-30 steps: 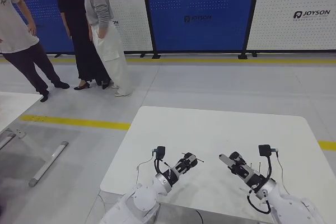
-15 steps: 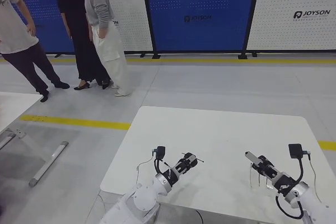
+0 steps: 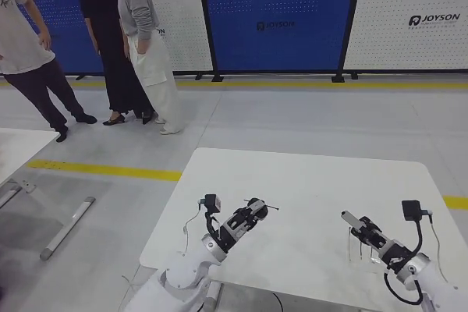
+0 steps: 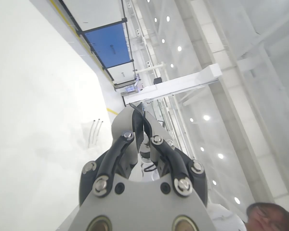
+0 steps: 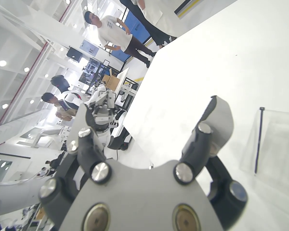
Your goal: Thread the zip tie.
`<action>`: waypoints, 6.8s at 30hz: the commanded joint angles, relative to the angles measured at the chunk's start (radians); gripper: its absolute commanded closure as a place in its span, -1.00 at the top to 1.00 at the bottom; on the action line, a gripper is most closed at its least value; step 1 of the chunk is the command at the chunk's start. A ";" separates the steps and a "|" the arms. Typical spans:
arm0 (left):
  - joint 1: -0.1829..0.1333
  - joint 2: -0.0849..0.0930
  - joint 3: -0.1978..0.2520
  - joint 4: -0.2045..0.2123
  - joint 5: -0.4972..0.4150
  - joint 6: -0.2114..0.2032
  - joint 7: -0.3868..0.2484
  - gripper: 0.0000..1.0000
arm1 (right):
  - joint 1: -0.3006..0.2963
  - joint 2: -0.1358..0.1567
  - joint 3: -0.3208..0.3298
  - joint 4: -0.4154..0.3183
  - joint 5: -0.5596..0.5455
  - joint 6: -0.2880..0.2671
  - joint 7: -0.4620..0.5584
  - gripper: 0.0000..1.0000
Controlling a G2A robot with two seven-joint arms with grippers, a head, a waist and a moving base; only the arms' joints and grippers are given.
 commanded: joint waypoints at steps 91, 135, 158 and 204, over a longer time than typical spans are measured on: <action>-0.053 -0.048 0.152 0.101 0.387 0.218 0.204 -1.00 | 0.005 0.017 0.107 -0.029 -0.059 0.058 0.092 1.00; -0.053 -0.048 0.152 0.101 0.387 0.218 0.204 -1.00 | 0.438 0.123 -0.052 0.121 -0.269 0.428 0.782 1.00; -0.053 -0.048 0.152 0.101 0.387 0.218 0.204 -1.00 | 0.469 0.121 -0.198 0.209 -0.294 0.284 0.782 1.00; -0.053 -0.048 0.152 0.101 0.387 0.218 0.204 -1.00 | 0.590 0.106 -0.371 0.373 -0.442 0.416 0.782 -0.20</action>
